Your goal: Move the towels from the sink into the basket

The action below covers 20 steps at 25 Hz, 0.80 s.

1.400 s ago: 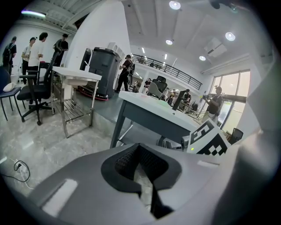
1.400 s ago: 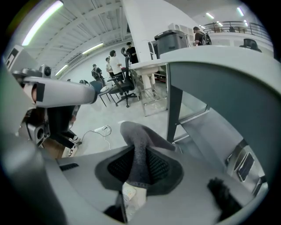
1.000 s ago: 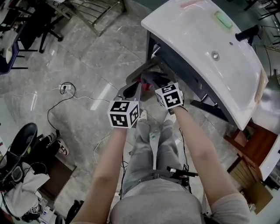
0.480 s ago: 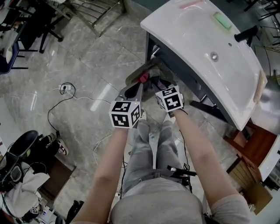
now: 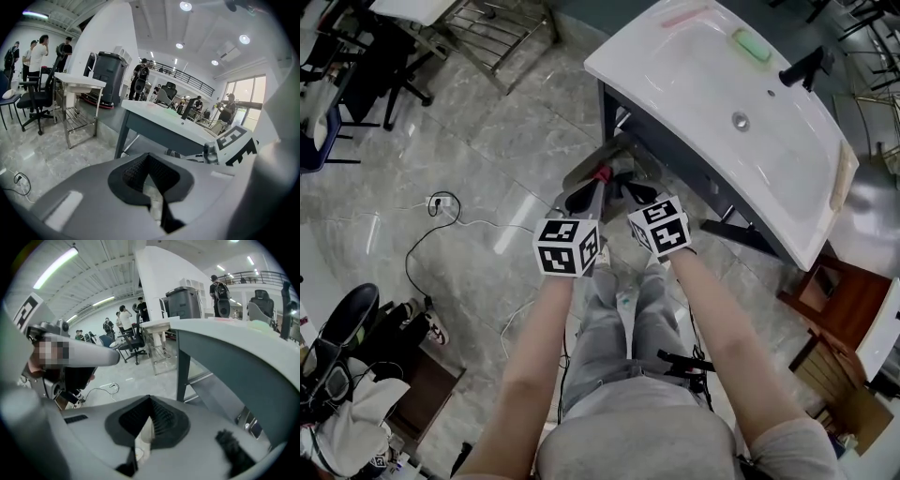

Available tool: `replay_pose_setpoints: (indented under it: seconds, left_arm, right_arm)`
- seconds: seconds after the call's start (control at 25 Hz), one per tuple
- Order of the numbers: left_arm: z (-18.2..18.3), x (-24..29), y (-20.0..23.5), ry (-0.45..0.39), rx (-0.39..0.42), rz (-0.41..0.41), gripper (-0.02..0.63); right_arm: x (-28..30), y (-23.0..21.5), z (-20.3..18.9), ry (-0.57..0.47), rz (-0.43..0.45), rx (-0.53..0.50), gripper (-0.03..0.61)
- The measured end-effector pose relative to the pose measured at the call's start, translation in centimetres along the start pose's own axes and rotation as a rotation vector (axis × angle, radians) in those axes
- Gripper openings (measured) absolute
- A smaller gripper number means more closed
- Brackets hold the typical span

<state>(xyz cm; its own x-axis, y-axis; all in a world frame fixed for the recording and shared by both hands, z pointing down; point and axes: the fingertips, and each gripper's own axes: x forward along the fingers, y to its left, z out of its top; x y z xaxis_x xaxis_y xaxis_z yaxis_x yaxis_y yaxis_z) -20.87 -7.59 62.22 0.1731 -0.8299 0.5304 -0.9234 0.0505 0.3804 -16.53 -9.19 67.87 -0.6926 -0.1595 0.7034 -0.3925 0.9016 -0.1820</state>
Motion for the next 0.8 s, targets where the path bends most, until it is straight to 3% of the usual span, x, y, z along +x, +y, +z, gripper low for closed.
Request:
replay_pose_setpoints:
  seconds: [0.8]
  left_arm:
    - [6.0,-1.0,-5.7,-0.069,0.095,-0.070,0.006]
  right_arm:
    - [-8.7,-0.3,6.0,-0.141,-0.028,-0.029,0.017]
